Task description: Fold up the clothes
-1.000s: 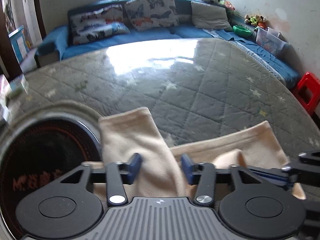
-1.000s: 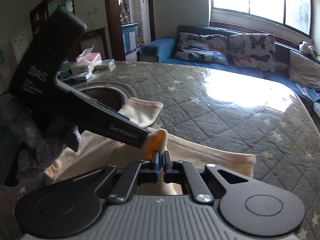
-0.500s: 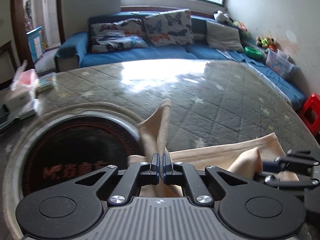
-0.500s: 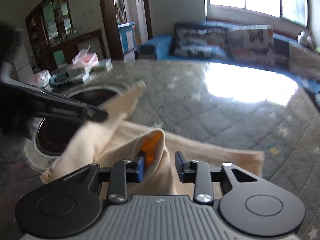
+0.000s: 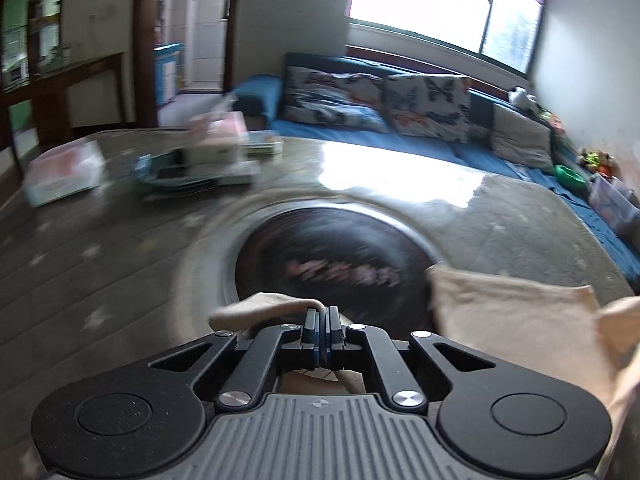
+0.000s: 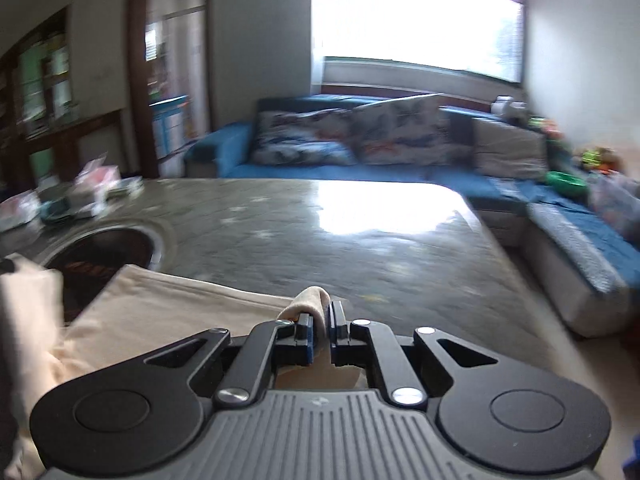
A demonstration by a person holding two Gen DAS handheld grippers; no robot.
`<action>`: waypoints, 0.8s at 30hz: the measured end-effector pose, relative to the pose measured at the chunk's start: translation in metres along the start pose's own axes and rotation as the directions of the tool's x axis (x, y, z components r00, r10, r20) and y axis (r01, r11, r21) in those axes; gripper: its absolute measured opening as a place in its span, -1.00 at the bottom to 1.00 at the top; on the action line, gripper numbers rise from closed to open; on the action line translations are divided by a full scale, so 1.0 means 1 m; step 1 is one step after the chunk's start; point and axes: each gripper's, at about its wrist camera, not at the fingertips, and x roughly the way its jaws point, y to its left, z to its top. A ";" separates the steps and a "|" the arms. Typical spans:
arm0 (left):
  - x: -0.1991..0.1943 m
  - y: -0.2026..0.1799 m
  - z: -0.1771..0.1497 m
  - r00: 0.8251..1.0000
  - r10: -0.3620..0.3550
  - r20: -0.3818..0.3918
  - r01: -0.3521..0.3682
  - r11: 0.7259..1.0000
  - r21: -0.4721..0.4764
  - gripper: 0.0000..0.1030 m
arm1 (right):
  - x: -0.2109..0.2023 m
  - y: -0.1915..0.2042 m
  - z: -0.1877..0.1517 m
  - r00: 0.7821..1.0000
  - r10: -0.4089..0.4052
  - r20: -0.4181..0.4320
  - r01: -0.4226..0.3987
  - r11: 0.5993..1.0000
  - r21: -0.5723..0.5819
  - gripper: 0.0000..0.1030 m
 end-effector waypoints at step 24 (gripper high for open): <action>-0.035 0.053 -0.062 0.991 0.116 -0.061 -0.116 0.993 -0.004 -0.92 | -0.077 -0.076 -0.106 0.921 -0.354 -0.162 0.382 0.902 0.202 0.12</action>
